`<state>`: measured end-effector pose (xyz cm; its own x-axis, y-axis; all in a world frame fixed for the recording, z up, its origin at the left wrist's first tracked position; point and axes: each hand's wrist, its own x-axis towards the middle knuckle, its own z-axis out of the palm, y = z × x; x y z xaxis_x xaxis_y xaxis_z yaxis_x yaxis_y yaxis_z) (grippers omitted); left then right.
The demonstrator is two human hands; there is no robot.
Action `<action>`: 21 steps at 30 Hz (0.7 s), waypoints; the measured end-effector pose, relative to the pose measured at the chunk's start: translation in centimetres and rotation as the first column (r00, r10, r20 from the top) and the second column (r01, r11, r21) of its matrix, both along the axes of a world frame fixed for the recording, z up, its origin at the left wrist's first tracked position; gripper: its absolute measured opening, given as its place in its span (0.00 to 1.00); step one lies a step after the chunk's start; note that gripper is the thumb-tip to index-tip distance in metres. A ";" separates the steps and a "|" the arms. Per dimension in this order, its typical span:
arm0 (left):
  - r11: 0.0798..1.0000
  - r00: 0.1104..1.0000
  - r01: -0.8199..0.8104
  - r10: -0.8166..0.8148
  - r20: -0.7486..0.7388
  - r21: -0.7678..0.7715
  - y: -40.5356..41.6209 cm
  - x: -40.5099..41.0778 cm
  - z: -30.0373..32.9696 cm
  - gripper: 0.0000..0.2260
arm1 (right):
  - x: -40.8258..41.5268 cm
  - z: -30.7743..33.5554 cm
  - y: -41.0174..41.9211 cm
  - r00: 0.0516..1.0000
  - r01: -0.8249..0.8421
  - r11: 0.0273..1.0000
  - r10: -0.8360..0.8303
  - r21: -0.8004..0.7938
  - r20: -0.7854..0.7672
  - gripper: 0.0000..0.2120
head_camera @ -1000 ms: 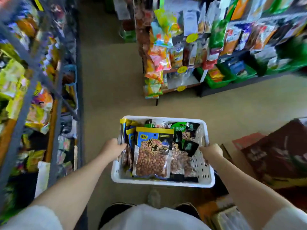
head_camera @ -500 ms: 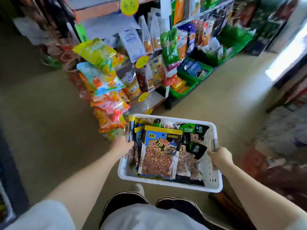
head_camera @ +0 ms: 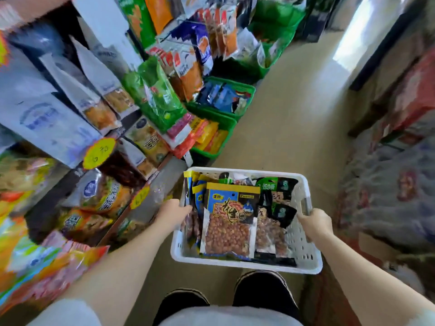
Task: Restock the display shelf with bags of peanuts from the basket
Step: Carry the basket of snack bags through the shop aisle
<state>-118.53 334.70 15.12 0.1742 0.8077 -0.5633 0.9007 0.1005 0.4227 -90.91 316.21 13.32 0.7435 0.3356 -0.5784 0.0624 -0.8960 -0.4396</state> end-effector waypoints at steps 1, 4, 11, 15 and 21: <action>1.000 1.000 -0.014 0.014 -0.012 -0.010 1.6 2.1 -1.2 0.20 | 2.2 -0.9 1.9 1.000 0.004 1.000 -0.004 -0.019 -0.023 0.14; 0.995 0.997 -0.060 0.056 -0.051 -0.075 6.5 7.6 -4.6 0.14 | 7.2 -3.9 6.5 0.996 0.006 0.998 -0.012 -0.061 -0.094 0.11; 0.997 0.980 0.028 -0.042 -0.195 -0.071 17.7 17.0 -20.7 0.13 | 15.6 -19.1 15.1 0.980 0.027 0.992 -0.051 -0.123 -0.194 0.06; 0.998 0.981 0.048 -0.055 -0.189 -0.041 22.2 20.4 -32.5 0.16 | 19.4 -32.0 18.9 0.976 0.030 0.989 -0.061 -0.144 -0.210 0.09; 0.988 0.963 0.154 -0.145 -0.227 0.025 25.4 23.2 -48.1 0.15 | 21.6 -49.0 21.9 0.989 0.025 0.983 -0.050 -0.179 -0.136 0.06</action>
